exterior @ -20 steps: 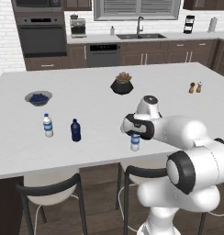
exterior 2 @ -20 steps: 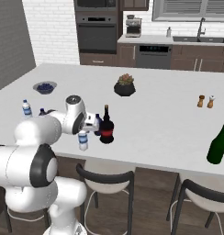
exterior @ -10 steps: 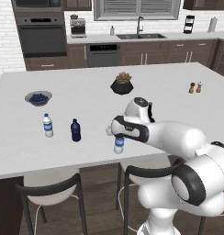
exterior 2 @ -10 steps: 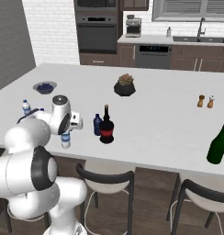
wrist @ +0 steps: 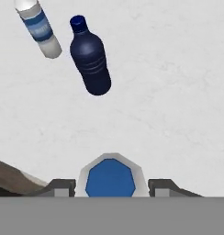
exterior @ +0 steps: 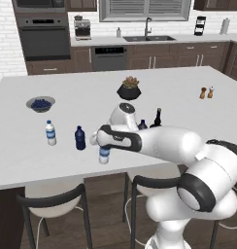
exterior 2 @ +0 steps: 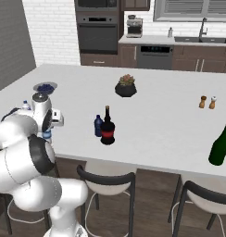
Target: Move the plastic bottles in the middle to the plastics group, and the glass bottles in the middle to the glass group.
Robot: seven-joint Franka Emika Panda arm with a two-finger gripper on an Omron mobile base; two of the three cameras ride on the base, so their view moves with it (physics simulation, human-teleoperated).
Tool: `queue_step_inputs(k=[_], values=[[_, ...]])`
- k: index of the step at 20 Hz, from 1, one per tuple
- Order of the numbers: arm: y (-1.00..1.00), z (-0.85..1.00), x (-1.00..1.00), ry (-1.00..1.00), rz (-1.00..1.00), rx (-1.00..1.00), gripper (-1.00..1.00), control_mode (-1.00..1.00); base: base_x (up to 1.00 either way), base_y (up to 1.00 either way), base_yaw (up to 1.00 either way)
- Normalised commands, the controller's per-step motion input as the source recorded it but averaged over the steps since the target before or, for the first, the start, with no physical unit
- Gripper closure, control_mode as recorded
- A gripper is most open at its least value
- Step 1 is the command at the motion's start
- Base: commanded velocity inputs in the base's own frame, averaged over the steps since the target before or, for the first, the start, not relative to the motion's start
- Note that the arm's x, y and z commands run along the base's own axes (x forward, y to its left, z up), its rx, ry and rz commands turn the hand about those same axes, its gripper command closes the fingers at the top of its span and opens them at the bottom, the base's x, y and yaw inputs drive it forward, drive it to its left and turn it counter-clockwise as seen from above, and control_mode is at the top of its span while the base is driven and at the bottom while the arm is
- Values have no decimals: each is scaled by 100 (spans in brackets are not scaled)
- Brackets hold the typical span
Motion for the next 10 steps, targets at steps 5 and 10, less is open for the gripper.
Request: queue_step_inputs(k=[5, 10], values=[[99, 3, 0, 0, 7, -1, 100, -100, 0, 0, 0], [79, 10, 0, 1, 1, -2, 100, -100, 0, 0, 0]])
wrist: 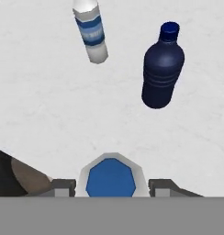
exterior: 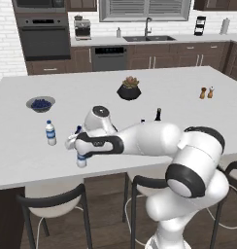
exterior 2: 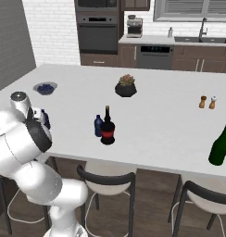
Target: Move the plastic bottles in the middle to the plastics group, and the glass bottles in the middle to the glass group.
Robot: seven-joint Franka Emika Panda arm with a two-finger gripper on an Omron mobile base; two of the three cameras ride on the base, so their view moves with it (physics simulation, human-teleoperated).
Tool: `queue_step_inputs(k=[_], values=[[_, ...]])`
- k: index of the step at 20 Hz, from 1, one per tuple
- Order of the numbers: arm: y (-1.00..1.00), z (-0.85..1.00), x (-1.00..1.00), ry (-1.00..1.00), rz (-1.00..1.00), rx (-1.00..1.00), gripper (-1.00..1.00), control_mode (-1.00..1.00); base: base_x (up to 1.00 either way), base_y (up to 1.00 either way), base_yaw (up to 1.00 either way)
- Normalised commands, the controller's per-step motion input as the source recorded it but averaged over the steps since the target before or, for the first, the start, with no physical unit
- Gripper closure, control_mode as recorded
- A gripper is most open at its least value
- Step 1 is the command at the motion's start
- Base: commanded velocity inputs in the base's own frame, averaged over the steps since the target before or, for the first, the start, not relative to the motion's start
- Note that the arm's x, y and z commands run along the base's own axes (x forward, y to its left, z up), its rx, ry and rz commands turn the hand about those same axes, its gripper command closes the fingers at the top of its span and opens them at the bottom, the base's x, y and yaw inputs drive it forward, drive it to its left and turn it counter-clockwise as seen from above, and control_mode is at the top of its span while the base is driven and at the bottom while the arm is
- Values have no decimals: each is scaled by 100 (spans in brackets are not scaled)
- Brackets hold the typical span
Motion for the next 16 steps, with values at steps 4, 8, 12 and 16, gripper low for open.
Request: queue_step_inputs(k=[4, 8, 12, 16], values=[[56, 0, 0, 5, 0, -6, 100, -100, 0, 0, 0], [41, 0, 0, 0, 0, -5, 100, -100, 0, 0, 0], [46, 18, 7, -2, 0, -2, 100, -100, 0, 0, 0], [41, 7, 22, 0, 0, 0, 100, -100, 0, 0, 0]])
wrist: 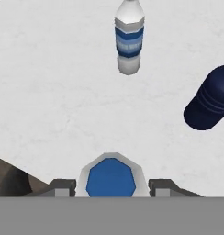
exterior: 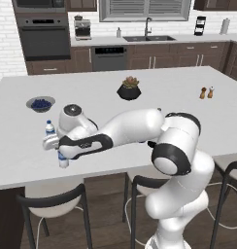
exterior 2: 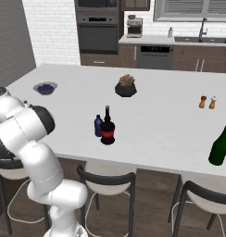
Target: Move the plastic bottles in the middle to the plastics group, and the glass bottles in the middle to the glass group.
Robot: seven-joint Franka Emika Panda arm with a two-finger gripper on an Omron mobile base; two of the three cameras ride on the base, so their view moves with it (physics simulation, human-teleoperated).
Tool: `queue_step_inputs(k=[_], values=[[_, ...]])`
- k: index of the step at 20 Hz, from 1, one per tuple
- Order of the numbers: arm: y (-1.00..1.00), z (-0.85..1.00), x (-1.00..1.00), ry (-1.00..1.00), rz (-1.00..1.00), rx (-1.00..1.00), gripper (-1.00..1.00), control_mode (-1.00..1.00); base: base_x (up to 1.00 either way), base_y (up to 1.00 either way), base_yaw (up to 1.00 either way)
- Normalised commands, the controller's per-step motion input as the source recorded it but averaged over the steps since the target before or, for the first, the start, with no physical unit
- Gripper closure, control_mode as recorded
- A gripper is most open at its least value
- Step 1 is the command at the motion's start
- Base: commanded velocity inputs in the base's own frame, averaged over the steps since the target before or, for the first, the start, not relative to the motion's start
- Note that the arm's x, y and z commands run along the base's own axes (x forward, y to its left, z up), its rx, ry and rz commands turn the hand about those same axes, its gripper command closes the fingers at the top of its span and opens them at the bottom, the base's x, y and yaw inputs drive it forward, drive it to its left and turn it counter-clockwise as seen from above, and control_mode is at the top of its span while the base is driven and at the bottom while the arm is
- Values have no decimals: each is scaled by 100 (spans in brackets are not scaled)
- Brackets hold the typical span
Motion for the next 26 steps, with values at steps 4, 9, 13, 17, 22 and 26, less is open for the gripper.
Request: queue_step_inputs(k=[4, 9, 13, 17, 22, 26], values=[[4, 0, 5, 0, 0, 0, 100, -100, 0, 0, 0], [0, 0, 0, 0, 0, 0, 100, -100, 0, 0, 0], [0, 0, 0, 0, 0, 0, 100, -100, 0, 0, 0], [-1, -14, 0, 0, 0, 0, 100, -100, 0, 0, 0], [-1, -8, -2, 0, 0, 0, -100, -100, 0, 0, 0], [0, 0, 0, 0, 0, 0, -100, -100, 0, 0, 0]])
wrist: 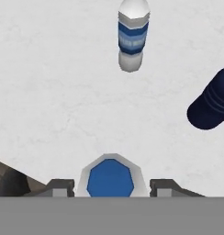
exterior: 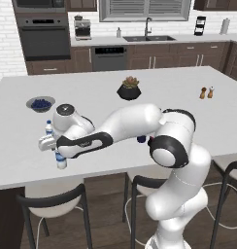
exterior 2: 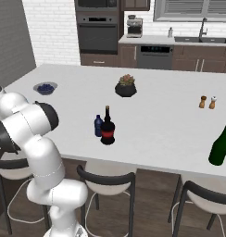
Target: Move the plastic bottles in the middle to the plastics group, and the glass bottles in the middle to the glass group.
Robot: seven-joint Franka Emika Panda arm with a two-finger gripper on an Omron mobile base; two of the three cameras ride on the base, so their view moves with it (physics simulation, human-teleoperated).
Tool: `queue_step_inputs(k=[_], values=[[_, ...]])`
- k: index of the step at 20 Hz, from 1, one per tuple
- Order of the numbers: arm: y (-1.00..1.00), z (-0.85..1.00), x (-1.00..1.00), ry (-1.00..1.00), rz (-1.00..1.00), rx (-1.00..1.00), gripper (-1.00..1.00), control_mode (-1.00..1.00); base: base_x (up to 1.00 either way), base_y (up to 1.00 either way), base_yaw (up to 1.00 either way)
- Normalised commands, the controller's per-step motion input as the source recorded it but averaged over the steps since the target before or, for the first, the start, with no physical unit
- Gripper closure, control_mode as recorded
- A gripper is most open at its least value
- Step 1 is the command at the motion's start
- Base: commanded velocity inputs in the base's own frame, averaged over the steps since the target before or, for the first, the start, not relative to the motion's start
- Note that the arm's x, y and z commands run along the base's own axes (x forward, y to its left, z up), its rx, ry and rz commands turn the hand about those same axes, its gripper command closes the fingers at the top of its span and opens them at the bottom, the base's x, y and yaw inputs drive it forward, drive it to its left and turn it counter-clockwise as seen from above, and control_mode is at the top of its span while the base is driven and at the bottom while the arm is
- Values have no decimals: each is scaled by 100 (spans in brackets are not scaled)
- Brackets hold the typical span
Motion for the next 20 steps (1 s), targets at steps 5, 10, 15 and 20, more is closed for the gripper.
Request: queue_step_inputs(k=[5, 10, 15, 20], values=[[0, 2, 0, -2, 0, 0, -100, -100, 0, 0, 0], [-4, 13, 0, 0, 0, 0, -100, -100, 0, 0, 0], [-22, 28, -5, 0, -1, 0, -100, -100, 0, 0, 0], [-76, 26, -48, 0, -4, 1, -100, -100, 0, 0, 0]])
